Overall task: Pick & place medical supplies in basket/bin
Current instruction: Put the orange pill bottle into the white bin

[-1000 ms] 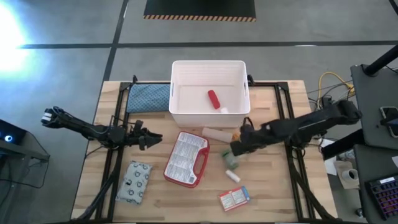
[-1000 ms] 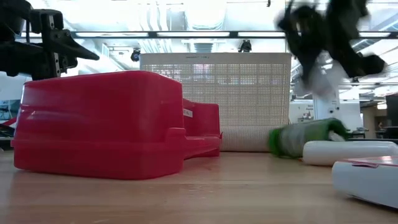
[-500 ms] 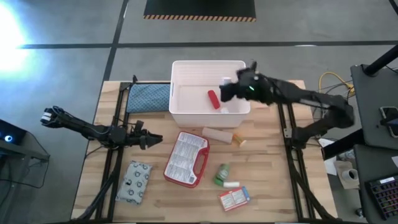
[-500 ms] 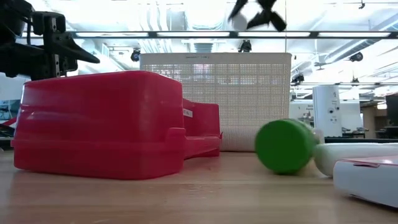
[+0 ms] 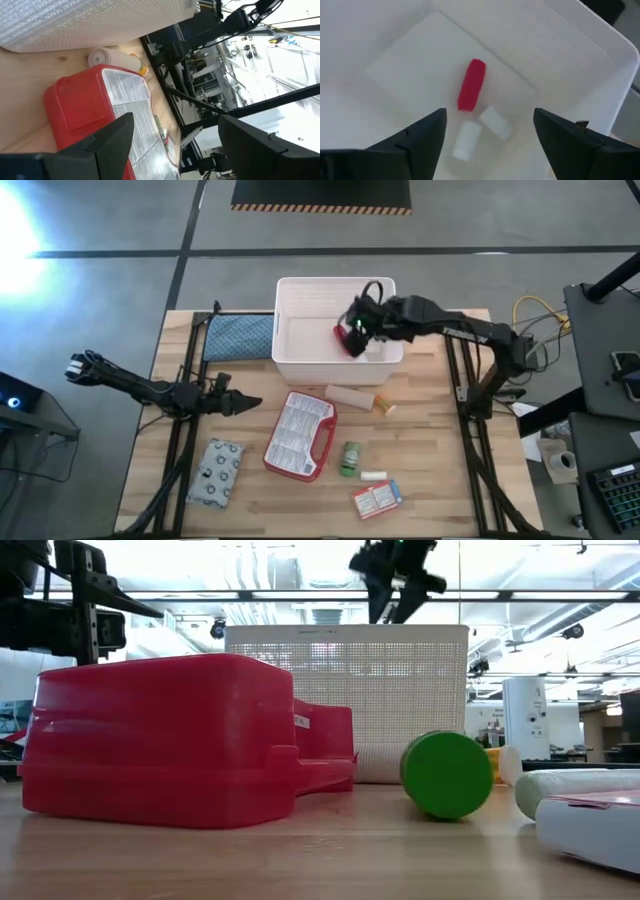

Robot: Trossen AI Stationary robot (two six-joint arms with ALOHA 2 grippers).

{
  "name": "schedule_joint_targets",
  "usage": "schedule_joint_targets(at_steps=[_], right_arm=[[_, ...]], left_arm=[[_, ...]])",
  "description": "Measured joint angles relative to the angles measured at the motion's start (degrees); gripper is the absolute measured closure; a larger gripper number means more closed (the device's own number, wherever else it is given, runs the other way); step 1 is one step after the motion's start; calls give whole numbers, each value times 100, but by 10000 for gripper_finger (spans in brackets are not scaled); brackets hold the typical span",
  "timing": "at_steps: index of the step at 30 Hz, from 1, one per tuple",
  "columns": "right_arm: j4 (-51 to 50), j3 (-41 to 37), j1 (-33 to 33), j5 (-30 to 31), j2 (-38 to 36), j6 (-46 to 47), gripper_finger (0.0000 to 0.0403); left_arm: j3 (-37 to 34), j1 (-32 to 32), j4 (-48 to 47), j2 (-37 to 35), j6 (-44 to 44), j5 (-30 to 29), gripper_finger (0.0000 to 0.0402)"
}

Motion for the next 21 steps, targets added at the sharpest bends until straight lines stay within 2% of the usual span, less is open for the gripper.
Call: schedule_joint_targets(at_steps=[5, 9, 11, 16, 21], right_arm=[[-1080, -38, 761, 70, -562, 938, 104], [-1533, -619, 1498, -553, -1039, 1930, 106], [-1453, -1106, 1880, -813, -1178, 2400, 106], [-1125, -2544, 2646, -968, -1308, 3420, 106], [402, -3824, 2766, -1287, -1322, 3719, 104]], left_arm=[[0, -2, -119, 39, 40, 53, 133], [-37, -2, -193, 37, 46, 52, 133], [-37, -2, -204, 39, 46, 108, 133], [-37, 0, -247, 37, 46, 325, 133], [-37, 0, -267, 36, 47, 344, 133]])
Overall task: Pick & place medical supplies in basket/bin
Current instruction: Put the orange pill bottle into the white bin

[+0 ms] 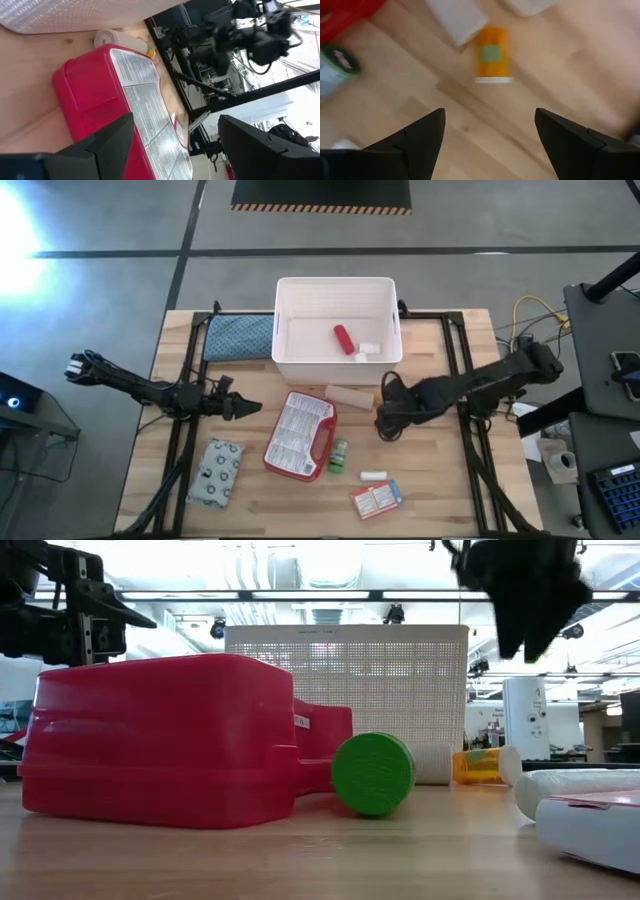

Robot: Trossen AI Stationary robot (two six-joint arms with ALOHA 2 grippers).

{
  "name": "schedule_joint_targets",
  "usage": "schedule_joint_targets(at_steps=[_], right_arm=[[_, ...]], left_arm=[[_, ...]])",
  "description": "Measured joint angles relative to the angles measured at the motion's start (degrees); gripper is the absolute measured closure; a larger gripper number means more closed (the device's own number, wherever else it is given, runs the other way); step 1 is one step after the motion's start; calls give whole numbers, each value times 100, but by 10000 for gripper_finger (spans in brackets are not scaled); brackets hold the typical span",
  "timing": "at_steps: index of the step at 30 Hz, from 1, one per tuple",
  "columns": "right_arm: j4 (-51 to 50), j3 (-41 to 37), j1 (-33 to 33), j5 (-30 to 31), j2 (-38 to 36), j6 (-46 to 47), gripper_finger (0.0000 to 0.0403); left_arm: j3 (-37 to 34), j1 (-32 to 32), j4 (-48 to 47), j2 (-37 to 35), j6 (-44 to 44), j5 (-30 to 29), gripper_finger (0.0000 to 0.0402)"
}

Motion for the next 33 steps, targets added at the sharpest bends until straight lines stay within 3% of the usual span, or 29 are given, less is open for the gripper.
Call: schedule_joint_targets(at_steps=[6, 22, 25, 31, 33], right_arm=[[1609, -1211, -540, -401, -24, -255, 103], [2878, -2226, -731, -111, 277, -664, 108], [2871, -2189, -727, -110, 316, -671, 133], [2798, -2172, -727, -133, 227, -681, 232], [2786, -2172, -729, -292, 193, -637, 235]], left_arm=[[2, 0, -8, 1, 1, 276, 133], [-3, 9, -157, 1, 1, 230, 133], [4, 9, -284, 1, -1, 129, 133], [4, 9, -279, 1, -1, 109, 133], [4, 9, -279, 1, -1, 107, 133]])
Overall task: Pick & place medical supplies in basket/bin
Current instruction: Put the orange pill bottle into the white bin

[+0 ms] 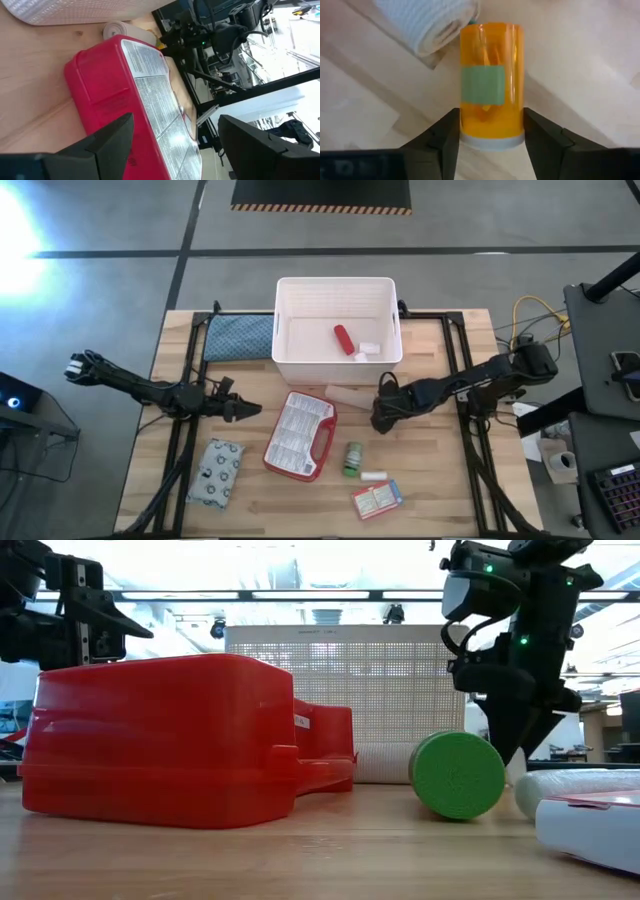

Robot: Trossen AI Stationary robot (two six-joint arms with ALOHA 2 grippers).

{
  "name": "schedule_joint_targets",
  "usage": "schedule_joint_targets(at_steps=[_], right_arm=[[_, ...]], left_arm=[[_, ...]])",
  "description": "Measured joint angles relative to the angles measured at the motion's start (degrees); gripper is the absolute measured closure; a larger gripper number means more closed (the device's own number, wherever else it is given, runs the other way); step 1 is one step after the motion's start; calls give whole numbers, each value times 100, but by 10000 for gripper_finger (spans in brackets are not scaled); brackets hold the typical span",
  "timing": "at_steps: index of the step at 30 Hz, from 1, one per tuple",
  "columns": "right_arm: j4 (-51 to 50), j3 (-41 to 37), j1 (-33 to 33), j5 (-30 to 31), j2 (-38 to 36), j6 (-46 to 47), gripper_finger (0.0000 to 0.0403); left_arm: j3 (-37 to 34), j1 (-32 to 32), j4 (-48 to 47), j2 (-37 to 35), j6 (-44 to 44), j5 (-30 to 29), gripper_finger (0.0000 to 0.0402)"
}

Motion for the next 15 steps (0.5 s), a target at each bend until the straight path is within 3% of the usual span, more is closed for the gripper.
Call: schedule_joint_targets(at_steps=[5, 10, 13, 15], right_arm=[[-17, 164, 69, -746, -322, 133, 239], [196, 974, 266, -1215, -1113, 205, 247], [849, 1605, 267, -808, -1626, -53, 246], [990, 2059, 176, 216, -1836, -498, 233]], left_arm=[[0, 0, 7, 0, 0, -1, 133], [0, 0, 10, 0, 0, -1, 133], [0, 0, 11, 0, 0, -1, 133], [0, 0, 11, 0, -2, -1, 133]])
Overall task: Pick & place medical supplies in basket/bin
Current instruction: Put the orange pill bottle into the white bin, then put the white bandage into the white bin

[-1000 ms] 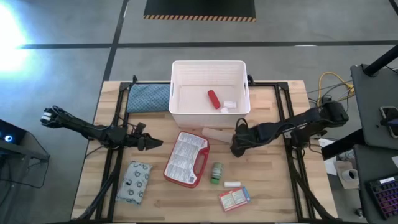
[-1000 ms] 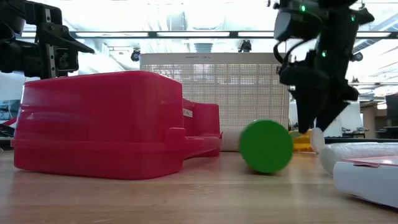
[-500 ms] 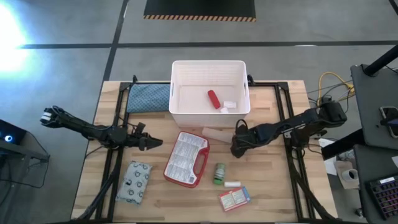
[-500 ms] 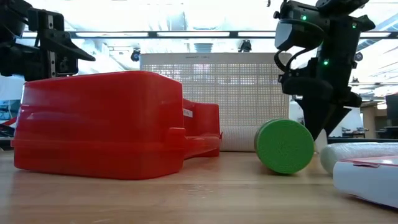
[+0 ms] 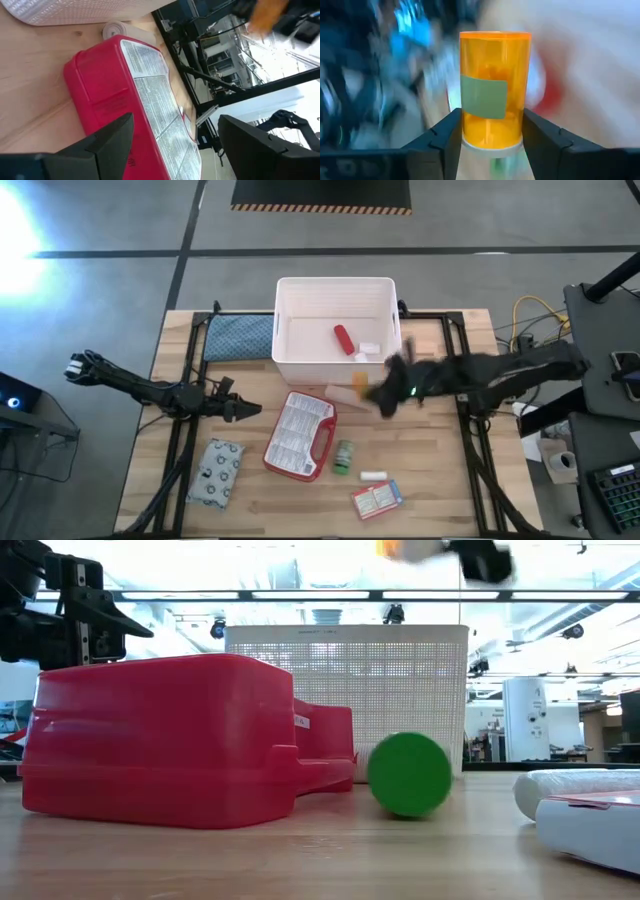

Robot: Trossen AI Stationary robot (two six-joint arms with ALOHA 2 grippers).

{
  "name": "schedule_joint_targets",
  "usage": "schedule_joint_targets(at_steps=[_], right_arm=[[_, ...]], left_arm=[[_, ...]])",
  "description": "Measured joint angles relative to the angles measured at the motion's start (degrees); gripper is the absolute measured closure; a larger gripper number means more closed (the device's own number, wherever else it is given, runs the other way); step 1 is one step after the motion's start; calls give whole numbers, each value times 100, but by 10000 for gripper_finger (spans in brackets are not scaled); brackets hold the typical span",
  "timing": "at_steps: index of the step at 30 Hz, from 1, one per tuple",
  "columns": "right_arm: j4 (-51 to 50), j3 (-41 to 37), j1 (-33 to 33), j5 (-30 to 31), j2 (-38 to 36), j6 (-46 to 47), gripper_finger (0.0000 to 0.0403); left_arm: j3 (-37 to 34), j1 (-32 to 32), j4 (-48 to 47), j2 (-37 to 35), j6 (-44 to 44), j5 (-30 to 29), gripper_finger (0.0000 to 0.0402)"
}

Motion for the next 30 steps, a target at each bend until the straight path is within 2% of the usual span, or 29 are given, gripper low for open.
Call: schedule_joint_targets(at_steps=[3, 5, 6, 8, 10, 12, 15, 19, 22, 27, 30], right_arm=[[-219, 606, -413, 1554, -79, -821, 219], [-241, 910, -863, 2077, -2, -1499, 208], [-238, 1058, -1093, 2140, 77, -1802, 202], [-306, 1347, -1622, 1751, 318, -2171, 186], [-603, 1613, -2088, 959, 648, -2263, 166], [-972, 1874, -2450, 431, 1038, -2273, 146], [-1490, 2270, -2773, 271, 1535, -2332, 124], [-1606, 2666, -2705, 337, 1881, -2807, 111], [-1746, 2948, -2546, 336, 1993, -2958, 109], [-2610, 3263, -2330, 607, 1994, -2908, 108], [-3371, 3318, -2177, 591, 1953, -2527, 108]], left_arm=[[0, 0, 5, 0, 0, 0, 133], [0, 0, 24, 0, 0, 0, 133], [3, 0, 24, 0, 0, 0, 133], [15, 0, 22, 0, 0, 0, 133], [24, 0, 26, 0, 0, 0, 133], [24, 0, 26, 0, 1, 2, 133], [43, -12, 19, 0, 0, 46, 133], [333, -15, -69, 0, 243, 472, 133], [912, -17, -1171, 2, 331, 827, 133], [2449, -42, -4645, 423, 461, 930, 133], [3202, -42, -5832, 906, 541, 928, 133]])
